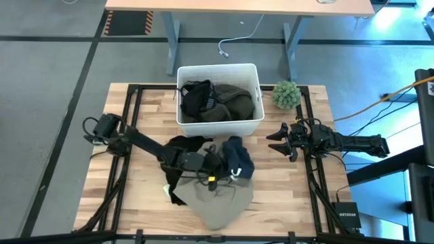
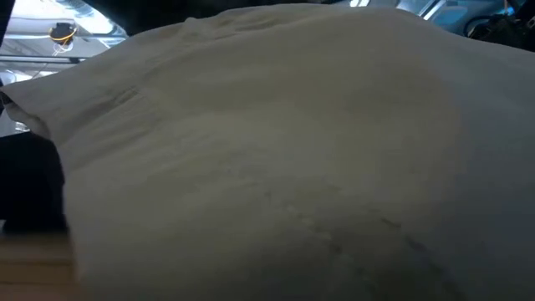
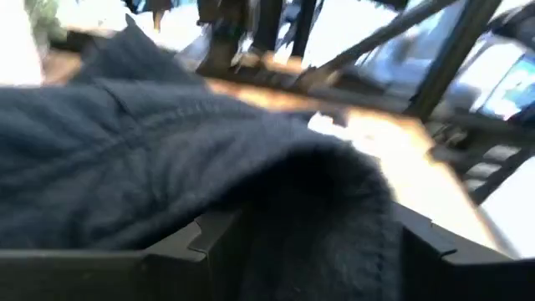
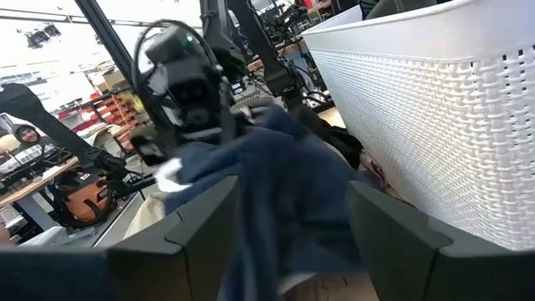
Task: Sort clothes
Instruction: Put the blue shorts into the white bin
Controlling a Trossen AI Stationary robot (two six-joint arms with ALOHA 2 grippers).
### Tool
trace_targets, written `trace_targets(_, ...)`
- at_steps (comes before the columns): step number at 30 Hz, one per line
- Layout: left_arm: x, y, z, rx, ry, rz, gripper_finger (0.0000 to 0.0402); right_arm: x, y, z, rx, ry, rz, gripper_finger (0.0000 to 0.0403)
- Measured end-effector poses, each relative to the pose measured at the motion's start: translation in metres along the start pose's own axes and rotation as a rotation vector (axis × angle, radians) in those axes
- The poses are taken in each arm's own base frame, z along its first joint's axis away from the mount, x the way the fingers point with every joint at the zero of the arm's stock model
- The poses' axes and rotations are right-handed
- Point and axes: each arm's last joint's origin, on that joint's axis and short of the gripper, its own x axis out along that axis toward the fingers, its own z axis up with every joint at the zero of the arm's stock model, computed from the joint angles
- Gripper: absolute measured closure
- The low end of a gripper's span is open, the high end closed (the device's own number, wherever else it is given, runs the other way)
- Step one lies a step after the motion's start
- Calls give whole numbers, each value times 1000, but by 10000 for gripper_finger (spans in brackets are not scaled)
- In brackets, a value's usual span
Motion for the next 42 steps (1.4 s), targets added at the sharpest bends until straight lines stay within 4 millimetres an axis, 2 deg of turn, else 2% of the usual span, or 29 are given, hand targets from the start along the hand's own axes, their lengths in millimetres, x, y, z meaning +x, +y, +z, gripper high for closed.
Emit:
trace_targets(4, 7, 12, -8, 52, 86, 68, 243, 0, 0, 0, 0, 0, 0, 166)
trace_targets(9, 6, 16, -13, 145, 136, 122, 349, 0, 0, 0, 0, 0, 0, 166)
trace_targets(11, 6, 11, -9, 195, 136, 114, 384, 0, 0, 0, 0, 0, 0, 166)
trace_targets(13, 5, 4, 2, 241, 129, 108, 389, 0, 0, 0, 0, 0, -1, 166)
trace_targets(16, 0, -10, 35, 316, 82, 98, 385, 0, 0, 0, 0, 1, 0, 166)
trace_targets(19, -10, -20, 80, 371, -26, 77, 393, 0, 0, 0, 0, 0, -1, 166)
trace_targets(23, -38, -15, 158, 406, -239, 89, 395, 0, 0, 0, 0, -1, 0, 166)
trace_targets(27, -72, 6, 223, 473, -420, 183, 390, 0, 0, 0, 0, 0, 0, 166)
trace_targets(29, -83, 21, 243, 499, -467, 240, 393, 0, 0, 0, 0, 0, 0, 166)
trace_targets(32, -90, 48, 260, 501, -512, 268, 395, 0, 0, 0, 0, 0, 0, 166)
trace_targets(37, -86, 100, 261, 468, -461, 364, 389, 0, 0, 0, 0, 0, 0, 166)
trace_targets(42, -65, 146, 239, 276, -303, 425, 372, 0, 0, 0, 0, 1, 0, 166)
